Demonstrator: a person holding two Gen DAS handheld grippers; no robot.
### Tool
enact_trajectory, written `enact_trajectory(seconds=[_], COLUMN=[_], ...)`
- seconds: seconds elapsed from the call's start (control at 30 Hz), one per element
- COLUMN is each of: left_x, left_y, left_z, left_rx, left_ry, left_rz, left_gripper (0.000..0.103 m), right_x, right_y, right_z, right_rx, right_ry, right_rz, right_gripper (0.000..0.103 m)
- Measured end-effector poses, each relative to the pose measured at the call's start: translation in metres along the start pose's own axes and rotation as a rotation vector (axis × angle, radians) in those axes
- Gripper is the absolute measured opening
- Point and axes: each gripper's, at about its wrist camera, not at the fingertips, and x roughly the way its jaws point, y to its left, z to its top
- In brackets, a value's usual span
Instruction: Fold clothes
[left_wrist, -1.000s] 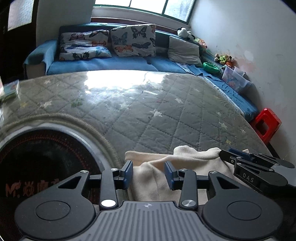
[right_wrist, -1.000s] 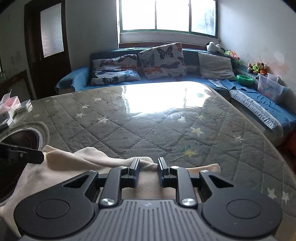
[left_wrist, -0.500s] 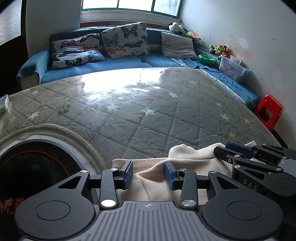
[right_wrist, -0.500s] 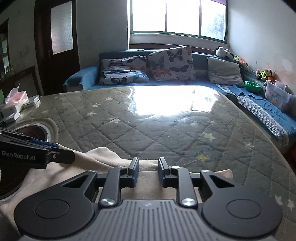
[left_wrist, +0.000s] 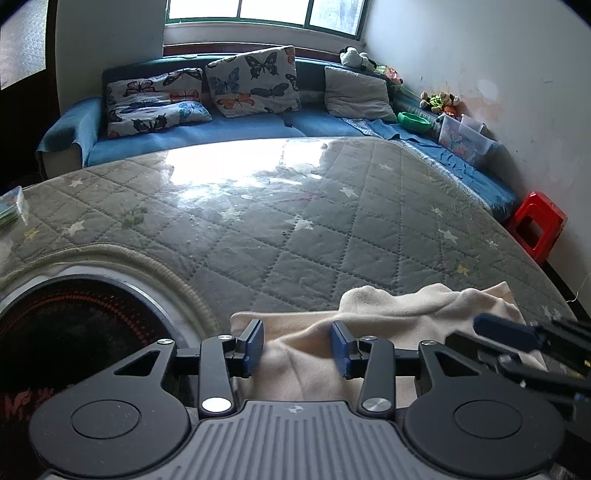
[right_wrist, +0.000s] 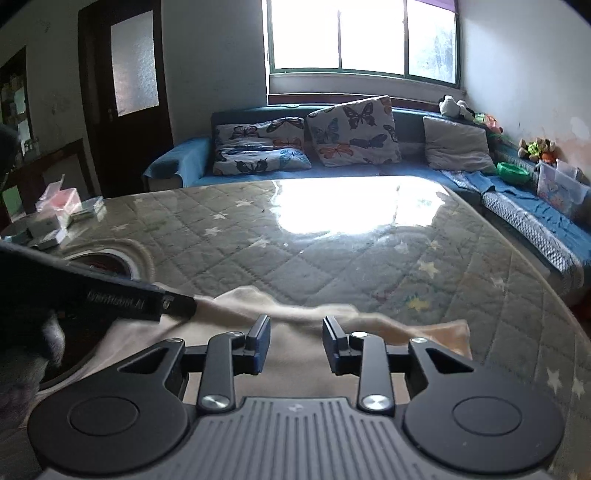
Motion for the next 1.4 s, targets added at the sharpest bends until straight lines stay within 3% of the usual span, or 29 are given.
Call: enact_trajectory(seconds=[0.47,0.77,1.2,1.4], left_x=[-0.063,-0.068,-0.075,-0.081], left_y=[0.001,0.001,0.005,0.006], left_z=[-0.053,-0.074,-0.084,-0.089], left_rx=[0.092,0.117,0.086,0.068], left_ry=[-0.054,-0.057,-0.057,-0.056], left_rz=[-0.010,0.014,0.018,0.020], left_gripper=[0.045,0.046,0.051,0.060], right_x=[-0.064,-0.067,-0.066,-0.076], right_y=[0.008,0.015,0.022,0.025], right_z=[-0.051,-0.070,-0.069,-0.069], right_rx=[0.040,0.006,-0.005,0.006], right_ry=[0.002,0.009,0.007,-0.011], right_rz=[-0.097,-0.152,-0.125,-0.122], right_gripper=[0.035,0.035,0.036,0.051])
